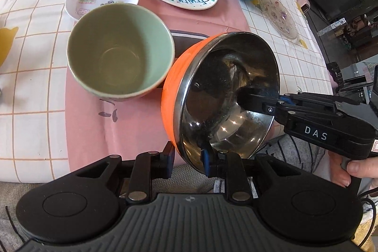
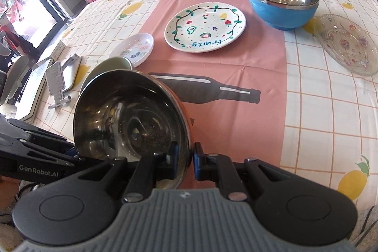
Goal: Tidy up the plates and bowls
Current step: 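Lift the orange bowl with the left tool while the right tool carries it toward the green bowl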
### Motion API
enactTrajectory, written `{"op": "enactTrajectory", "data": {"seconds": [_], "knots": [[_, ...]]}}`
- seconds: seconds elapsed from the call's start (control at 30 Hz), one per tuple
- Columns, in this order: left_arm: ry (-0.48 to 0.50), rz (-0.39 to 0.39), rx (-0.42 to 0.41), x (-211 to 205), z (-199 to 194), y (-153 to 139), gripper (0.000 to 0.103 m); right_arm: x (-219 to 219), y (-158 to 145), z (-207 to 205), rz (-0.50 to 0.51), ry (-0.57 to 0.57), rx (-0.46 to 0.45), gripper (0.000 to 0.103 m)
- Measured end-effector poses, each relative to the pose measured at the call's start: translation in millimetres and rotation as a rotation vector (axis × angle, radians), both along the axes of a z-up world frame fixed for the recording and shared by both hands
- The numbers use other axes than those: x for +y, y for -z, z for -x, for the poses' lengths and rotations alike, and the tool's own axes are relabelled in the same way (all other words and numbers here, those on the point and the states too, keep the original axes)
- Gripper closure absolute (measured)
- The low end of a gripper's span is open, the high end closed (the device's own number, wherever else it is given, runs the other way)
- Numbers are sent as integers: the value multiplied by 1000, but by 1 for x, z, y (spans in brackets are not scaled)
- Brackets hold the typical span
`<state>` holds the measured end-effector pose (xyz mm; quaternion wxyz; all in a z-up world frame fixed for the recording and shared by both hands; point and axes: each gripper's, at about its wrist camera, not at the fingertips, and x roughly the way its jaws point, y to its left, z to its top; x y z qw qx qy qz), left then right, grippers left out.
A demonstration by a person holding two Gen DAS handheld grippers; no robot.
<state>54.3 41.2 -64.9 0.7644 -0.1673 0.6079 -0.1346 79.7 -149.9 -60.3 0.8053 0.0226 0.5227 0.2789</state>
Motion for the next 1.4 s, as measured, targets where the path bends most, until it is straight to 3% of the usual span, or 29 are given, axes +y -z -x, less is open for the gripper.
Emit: {"op": "enactTrajectory", "data": {"seconds": [0.13,0.4,0.77,1.07,1.4], "knots": [[-37,27,8,10,-6,0,77,3,2,-2,-6,21,6,86],[-142,61,28,38,-17,3,77,7,10,-12,-85,47,65,86],[-257,122,-22,57,-22,8,76,6,18,-25,-187,150,108,86],[-228,98,-65,51,-11,6,75,7,20,-24,-194,135,106,85],[-240,161,-48,53,-13,13,73,-3,24,-26,-226,157,148,83]]}}
